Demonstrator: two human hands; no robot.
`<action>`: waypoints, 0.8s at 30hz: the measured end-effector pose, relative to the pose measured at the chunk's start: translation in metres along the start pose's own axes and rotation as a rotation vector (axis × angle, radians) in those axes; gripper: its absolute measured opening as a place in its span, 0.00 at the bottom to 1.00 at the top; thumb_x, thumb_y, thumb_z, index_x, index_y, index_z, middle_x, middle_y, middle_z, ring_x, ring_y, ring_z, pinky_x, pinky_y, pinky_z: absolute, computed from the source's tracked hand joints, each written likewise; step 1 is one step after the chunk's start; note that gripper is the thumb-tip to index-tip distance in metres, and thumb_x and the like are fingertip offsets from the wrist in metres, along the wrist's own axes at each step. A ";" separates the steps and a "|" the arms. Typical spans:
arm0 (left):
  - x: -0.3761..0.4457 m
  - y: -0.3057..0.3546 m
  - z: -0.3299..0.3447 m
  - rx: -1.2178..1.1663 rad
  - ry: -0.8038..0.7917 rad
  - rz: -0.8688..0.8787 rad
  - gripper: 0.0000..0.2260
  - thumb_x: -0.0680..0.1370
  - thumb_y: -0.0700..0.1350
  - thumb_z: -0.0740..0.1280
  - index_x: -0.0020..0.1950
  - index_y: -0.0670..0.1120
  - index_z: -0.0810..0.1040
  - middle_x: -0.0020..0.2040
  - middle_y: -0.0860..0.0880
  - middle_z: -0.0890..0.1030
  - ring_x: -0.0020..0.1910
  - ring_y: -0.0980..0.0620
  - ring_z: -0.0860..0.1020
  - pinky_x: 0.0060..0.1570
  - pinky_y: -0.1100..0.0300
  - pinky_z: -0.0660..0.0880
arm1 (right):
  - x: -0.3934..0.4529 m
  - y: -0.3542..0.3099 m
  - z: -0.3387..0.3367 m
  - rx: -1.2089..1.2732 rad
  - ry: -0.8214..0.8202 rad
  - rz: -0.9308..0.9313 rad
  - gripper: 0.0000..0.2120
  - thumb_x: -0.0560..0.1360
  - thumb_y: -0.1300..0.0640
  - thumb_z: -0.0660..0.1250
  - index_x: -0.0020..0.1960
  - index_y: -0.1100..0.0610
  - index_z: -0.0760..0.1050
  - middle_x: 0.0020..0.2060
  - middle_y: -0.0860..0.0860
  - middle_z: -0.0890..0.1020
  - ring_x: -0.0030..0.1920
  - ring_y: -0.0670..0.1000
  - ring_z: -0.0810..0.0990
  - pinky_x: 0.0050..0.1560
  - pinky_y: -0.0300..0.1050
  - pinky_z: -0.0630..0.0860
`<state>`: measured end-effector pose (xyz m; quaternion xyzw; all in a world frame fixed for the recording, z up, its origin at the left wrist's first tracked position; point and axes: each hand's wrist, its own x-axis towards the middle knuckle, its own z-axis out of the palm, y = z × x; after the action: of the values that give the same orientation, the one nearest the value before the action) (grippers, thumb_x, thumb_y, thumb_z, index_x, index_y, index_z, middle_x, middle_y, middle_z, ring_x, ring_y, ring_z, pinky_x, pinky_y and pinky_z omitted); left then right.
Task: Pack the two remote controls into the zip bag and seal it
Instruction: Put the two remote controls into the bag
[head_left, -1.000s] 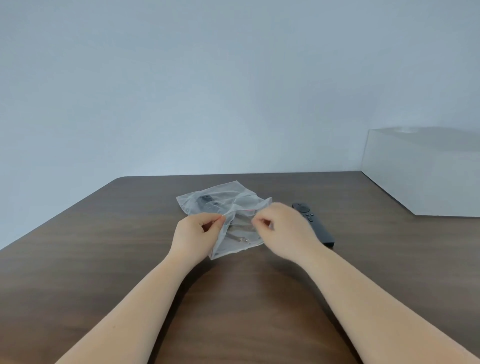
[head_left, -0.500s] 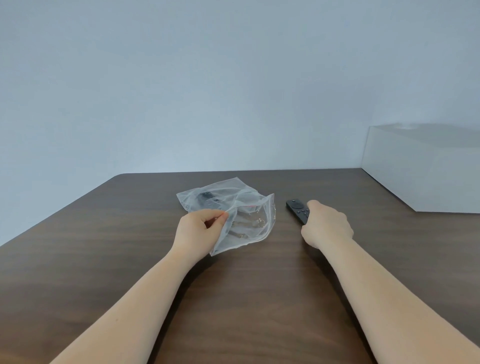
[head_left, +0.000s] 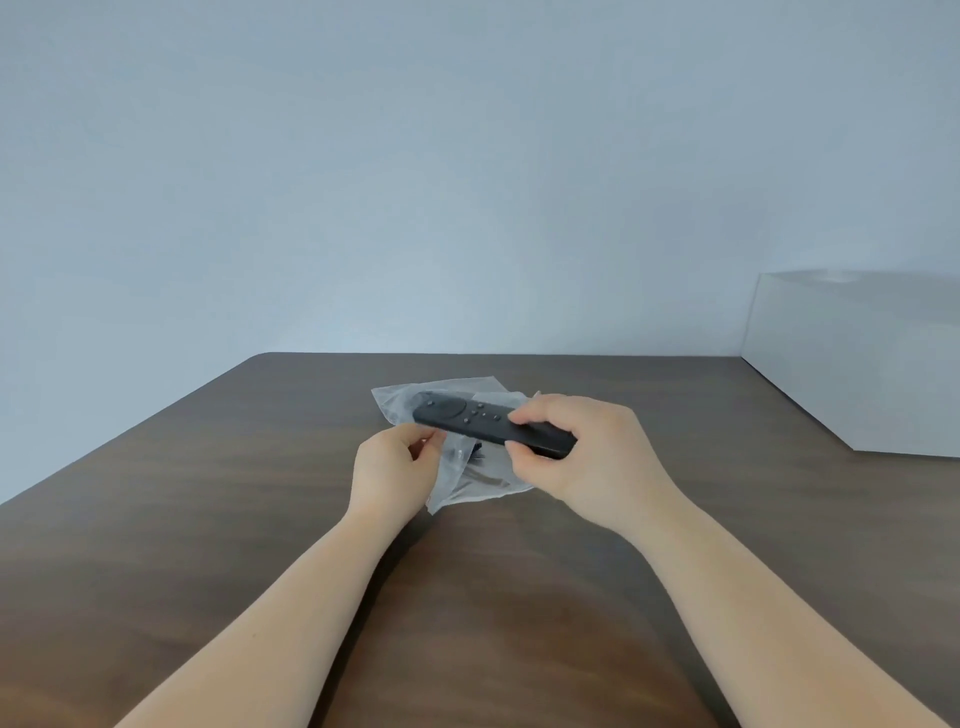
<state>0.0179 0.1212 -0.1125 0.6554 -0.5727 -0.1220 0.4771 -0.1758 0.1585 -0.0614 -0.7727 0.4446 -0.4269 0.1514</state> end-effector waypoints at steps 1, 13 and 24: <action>0.000 0.000 -0.001 -0.002 0.017 -0.014 0.11 0.75 0.42 0.62 0.33 0.43 0.75 0.27 0.45 0.74 0.28 0.50 0.68 0.30 0.61 0.65 | 0.000 0.001 -0.001 -0.011 -0.023 -0.011 0.10 0.69 0.56 0.72 0.50 0.50 0.81 0.41 0.43 0.81 0.43 0.44 0.78 0.44 0.28 0.71; -0.007 0.008 0.001 -0.028 -0.009 0.173 0.08 0.76 0.46 0.65 0.43 0.47 0.83 0.26 0.55 0.76 0.26 0.57 0.72 0.35 0.64 0.71 | 0.006 0.015 0.025 -0.537 -0.010 -0.008 0.07 0.75 0.54 0.60 0.48 0.57 0.66 0.37 0.51 0.71 0.38 0.55 0.69 0.34 0.46 0.65; -0.005 0.006 -0.001 -0.019 -0.054 0.207 0.09 0.76 0.46 0.64 0.40 0.50 0.83 0.23 0.56 0.74 0.25 0.59 0.72 0.32 0.71 0.69 | 0.003 0.029 0.039 -0.596 -0.184 0.109 0.18 0.73 0.45 0.68 0.50 0.57 0.67 0.53 0.53 0.68 0.54 0.56 0.72 0.44 0.47 0.73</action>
<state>0.0131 0.1268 -0.1095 0.5848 -0.6488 -0.0949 0.4776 -0.1597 0.1342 -0.1006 -0.7936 0.5753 -0.1973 -0.0194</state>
